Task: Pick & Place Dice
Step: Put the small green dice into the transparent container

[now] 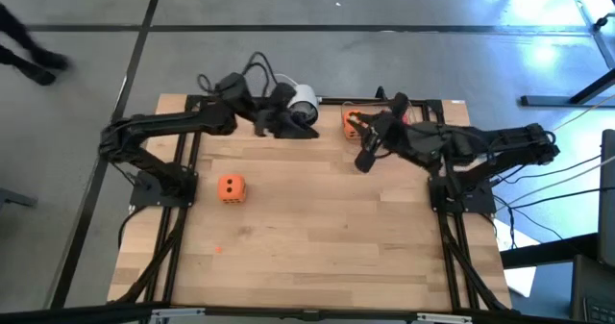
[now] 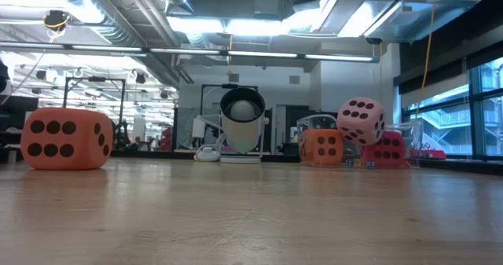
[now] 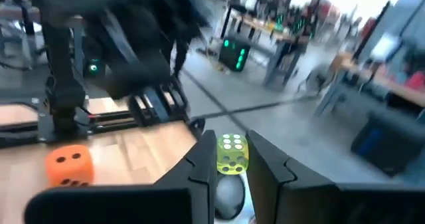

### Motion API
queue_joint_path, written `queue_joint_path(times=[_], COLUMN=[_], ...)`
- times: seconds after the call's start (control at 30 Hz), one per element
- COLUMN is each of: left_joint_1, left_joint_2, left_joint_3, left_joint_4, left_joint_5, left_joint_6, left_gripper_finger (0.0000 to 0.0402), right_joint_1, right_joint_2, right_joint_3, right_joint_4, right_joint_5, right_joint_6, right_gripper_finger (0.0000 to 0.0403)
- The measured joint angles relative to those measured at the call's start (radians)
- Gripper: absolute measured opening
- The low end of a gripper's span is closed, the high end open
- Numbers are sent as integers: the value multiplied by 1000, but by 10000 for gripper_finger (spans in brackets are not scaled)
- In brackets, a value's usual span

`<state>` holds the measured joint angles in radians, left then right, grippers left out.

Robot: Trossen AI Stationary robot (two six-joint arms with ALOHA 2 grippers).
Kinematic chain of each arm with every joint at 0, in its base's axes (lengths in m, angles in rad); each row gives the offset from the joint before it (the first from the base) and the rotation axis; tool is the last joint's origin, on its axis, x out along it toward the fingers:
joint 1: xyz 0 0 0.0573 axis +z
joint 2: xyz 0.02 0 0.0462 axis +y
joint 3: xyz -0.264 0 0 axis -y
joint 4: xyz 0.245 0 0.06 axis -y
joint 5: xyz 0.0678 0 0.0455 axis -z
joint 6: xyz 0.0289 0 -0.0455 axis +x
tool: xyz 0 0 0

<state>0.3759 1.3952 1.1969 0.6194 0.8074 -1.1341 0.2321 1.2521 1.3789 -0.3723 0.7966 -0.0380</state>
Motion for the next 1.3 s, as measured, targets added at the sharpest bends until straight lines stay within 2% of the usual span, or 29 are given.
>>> queue_joint_path(times=[0.13,0.3,0.43,0.6,0.9,1.07,1.3], left_joint_1=[-1,-20,-60,-138,-343,-456,-608], left_joint_2=[-116,-251,-325,-381,-436,-435,-399], left_joint_3=[1,1,1,1,1,1,1], left_joint_4=[-303,-758,-1025,-1267,-1546,-1648,-1815], left_joint_5=[-50,-219,-384,-592,-993,-1084,-1129], left_joint_6=[201,450,525,528,468,390,246], left_gripper_finger=[148,129,121,116,115,115,115], right_joint_1=[-43,-103,-184,-328,-582,-641,-683], right_joint_2=[-29,-41,-38,-24,88,183,317], right_joint_3=[1,1,1,1,0,0,0], right_joint_4=[-160,-319,-388,-474,-552,-566,-645], right_joint_5=[-55,-165,-248,-393,-631,-717,-719], right_joint_6=[188,383,452,486,448,444,419], right_gripper_finger=[53,53,53,53,53,53,53])
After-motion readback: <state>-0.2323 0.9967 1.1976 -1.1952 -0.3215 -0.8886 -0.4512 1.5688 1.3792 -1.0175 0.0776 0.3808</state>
